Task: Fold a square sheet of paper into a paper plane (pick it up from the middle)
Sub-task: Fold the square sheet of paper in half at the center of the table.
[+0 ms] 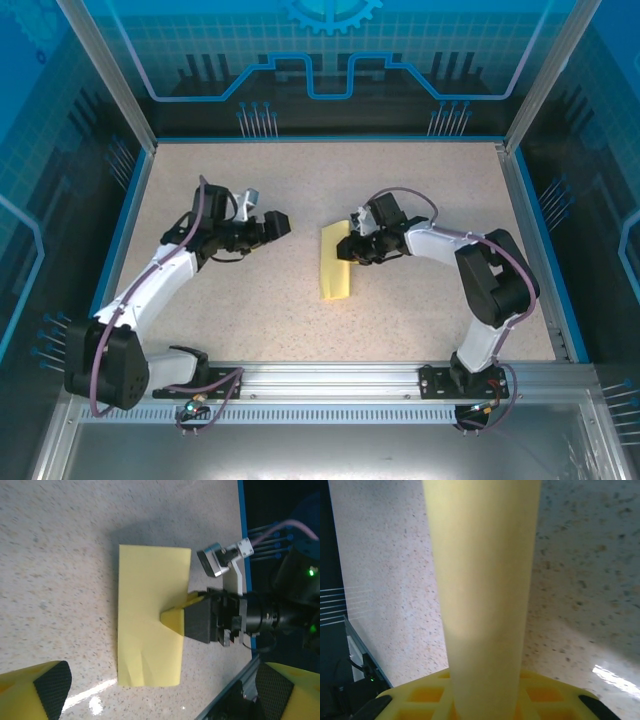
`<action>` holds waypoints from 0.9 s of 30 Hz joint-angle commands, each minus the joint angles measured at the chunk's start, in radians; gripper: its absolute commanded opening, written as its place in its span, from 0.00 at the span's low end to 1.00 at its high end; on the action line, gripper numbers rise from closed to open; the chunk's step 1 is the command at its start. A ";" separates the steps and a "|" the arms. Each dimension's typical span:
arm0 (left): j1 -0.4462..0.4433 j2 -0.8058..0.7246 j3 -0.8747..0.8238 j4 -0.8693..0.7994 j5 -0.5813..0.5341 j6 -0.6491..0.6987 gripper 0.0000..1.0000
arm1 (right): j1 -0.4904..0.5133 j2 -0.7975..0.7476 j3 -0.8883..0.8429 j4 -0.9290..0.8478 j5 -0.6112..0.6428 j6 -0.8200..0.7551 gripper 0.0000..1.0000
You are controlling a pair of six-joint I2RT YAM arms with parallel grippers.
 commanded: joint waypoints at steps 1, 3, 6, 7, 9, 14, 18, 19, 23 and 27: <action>-0.056 0.024 -0.031 0.096 0.003 -0.052 0.98 | -0.032 0.024 -0.025 -0.064 -0.042 -0.103 0.27; -0.083 0.039 -0.057 0.141 -0.009 -0.074 0.98 | -0.049 0.026 -0.032 -0.079 -0.041 -0.124 0.27; -0.121 0.069 -0.084 0.216 -0.010 -0.108 0.97 | -0.069 0.036 -0.053 -0.067 -0.050 -0.131 0.27; -0.135 0.081 -0.085 0.231 -0.012 -0.113 0.96 | -0.071 0.040 -0.057 -0.068 -0.048 -0.135 0.27; -0.169 0.112 -0.073 0.250 -0.019 -0.119 0.95 | -0.080 0.045 -0.066 -0.067 -0.043 -0.147 0.27; -0.239 0.180 -0.055 0.283 -0.049 -0.140 0.94 | -0.101 0.053 -0.080 -0.071 -0.053 -0.177 0.27; -0.291 0.232 -0.057 0.323 -0.071 -0.171 0.92 | -0.114 0.062 -0.092 -0.069 -0.056 -0.192 0.26; -0.303 0.242 -0.052 0.324 -0.079 -0.175 0.91 | -0.113 0.061 -0.095 -0.065 -0.054 -0.191 0.26; -0.369 0.288 -0.025 0.287 -0.162 -0.152 0.87 | -0.113 0.059 -0.096 -0.072 -0.043 -0.199 0.26; -0.421 0.341 -0.001 0.255 -0.216 -0.117 0.79 | -0.113 0.050 -0.096 -0.075 -0.039 -0.202 0.26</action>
